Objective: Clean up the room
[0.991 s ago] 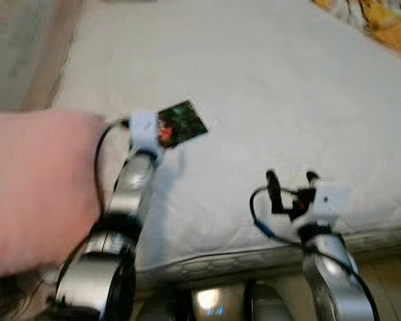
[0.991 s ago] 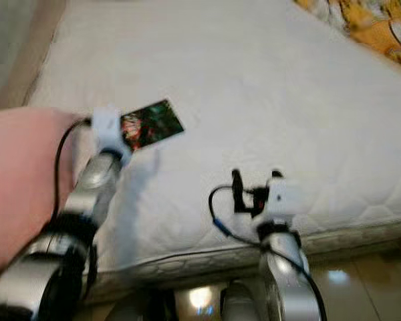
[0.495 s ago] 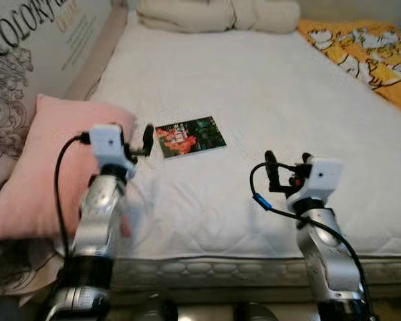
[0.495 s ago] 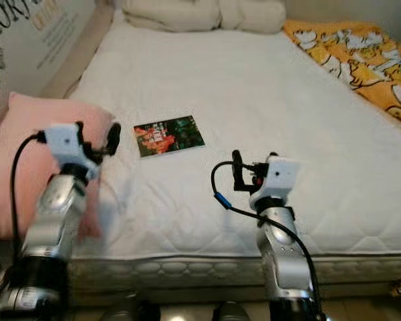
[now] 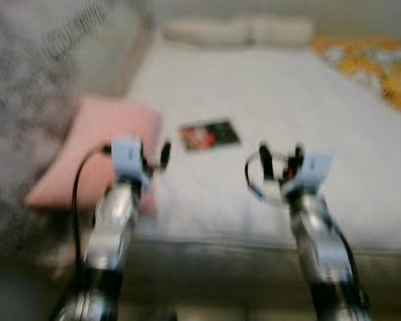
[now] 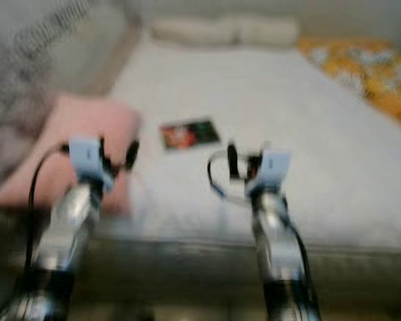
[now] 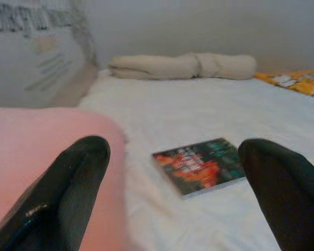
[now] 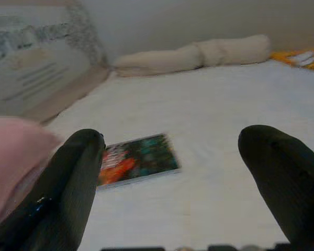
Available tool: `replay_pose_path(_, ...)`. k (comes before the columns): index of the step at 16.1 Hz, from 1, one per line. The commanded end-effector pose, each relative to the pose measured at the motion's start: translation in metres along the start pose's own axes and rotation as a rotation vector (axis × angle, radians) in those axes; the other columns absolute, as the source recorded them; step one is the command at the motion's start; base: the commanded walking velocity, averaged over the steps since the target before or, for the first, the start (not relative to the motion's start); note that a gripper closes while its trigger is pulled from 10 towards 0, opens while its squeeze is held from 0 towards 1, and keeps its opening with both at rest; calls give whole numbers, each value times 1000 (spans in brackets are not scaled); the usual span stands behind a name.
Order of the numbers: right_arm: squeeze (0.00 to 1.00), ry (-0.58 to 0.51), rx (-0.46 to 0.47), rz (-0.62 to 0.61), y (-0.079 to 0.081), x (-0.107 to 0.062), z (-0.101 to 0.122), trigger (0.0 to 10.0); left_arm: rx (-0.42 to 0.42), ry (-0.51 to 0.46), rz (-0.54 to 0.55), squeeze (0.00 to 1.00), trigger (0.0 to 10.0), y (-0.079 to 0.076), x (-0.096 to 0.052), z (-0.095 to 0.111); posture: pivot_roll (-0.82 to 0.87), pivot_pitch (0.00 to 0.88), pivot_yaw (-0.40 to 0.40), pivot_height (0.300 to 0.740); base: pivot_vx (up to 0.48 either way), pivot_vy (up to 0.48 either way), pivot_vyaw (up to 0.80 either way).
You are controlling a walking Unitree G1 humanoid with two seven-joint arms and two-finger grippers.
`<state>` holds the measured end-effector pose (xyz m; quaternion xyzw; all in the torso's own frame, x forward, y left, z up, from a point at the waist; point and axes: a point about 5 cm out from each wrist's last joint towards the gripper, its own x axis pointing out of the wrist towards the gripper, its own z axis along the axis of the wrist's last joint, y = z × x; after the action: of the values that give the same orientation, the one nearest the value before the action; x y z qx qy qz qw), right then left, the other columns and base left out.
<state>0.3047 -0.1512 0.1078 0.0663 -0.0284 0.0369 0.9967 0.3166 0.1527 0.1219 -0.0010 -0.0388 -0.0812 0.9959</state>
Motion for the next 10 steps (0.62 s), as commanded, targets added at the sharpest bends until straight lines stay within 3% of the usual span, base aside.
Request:
replay_pose_path(1, 0, -17, 0, -9, -4, 2, 3, 10000, 13, 1, -13, 0, 10000, -2, 2, 2, -31, 0, -2, 736, 0, -480, 0)
replay_pose_path(10, 0, -15, -5, 0, -1, 7, -3, 10000, 120, 44, 9, 0, 10000, -8, 3, -4, -30, 0, 1, 736, 0, -480, 0)
